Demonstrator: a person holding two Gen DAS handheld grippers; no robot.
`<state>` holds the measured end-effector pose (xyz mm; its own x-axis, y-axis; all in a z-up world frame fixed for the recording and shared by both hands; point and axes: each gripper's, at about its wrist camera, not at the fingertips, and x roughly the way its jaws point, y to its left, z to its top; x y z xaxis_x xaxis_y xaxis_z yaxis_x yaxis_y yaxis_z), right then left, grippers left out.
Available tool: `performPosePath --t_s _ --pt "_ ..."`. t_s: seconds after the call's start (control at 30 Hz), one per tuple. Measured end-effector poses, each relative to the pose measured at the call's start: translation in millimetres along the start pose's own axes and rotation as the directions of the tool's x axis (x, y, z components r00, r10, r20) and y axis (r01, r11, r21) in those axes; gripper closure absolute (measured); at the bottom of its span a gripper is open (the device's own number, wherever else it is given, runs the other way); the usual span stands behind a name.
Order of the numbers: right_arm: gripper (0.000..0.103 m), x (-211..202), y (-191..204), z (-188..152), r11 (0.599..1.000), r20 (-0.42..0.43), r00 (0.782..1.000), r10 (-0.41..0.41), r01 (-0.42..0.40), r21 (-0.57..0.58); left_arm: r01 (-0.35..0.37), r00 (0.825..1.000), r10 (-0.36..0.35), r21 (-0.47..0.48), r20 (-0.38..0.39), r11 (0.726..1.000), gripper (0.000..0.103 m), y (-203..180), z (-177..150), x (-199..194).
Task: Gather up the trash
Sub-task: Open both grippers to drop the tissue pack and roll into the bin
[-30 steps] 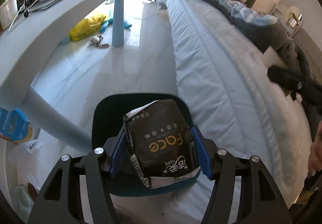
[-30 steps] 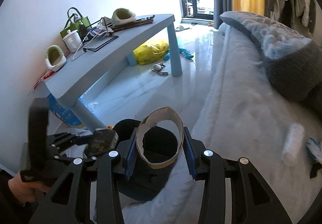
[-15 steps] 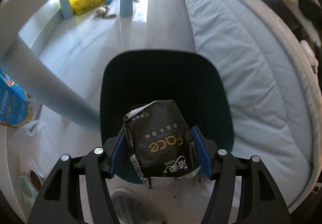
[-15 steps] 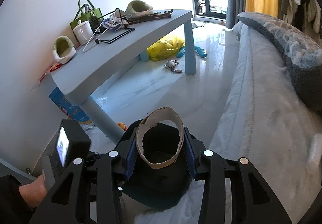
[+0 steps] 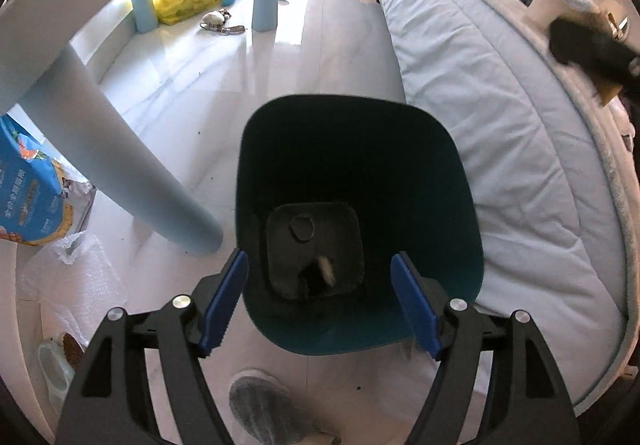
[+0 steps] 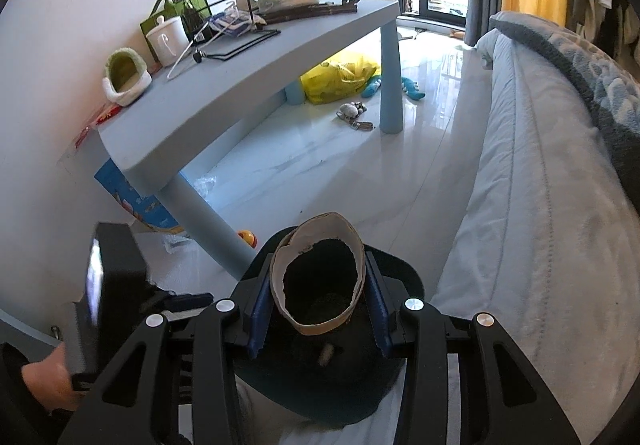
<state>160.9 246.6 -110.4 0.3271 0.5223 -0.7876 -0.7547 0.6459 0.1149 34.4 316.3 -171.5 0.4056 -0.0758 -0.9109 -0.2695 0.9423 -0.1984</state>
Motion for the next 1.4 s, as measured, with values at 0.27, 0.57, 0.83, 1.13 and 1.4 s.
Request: performPosePath --t_s 0.27,0.57,0.83,1.13,1.4 --pt "0.061 30 4 -7 1.000 -0.068 0.998 -0.012 0.012 0.006 0.014 0.997 -0.013 -0.016 0.073 1.000 0.032 8 6 -25" --pt "0.061 63 5 -18 0.999 -0.153 0.988 -0.030 0.033 0.023 0.057 0.980 -0.045 -0.053 0.195 0.997 0.042 18 18 -67" --pt "0.061 87 11 -27 0.999 -0.216 0.975 -0.047 0.048 -0.001 0.078 0.958 -0.059 -0.058 0.281 0.995 0.051 20 25 -96" --pt "0.060 111 15 -42 0.996 -0.299 0.950 -0.091 0.088 -0.023 0.119 0.923 -0.088 -0.059 0.374 0.991 0.056 21 33 -134" --pt "0.045 110 13 -49 0.993 -0.316 0.942 -0.117 0.115 -0.027 0.118 0.894 -0.101 -0.013 0.437 0.993 0.058 7 34 -161"
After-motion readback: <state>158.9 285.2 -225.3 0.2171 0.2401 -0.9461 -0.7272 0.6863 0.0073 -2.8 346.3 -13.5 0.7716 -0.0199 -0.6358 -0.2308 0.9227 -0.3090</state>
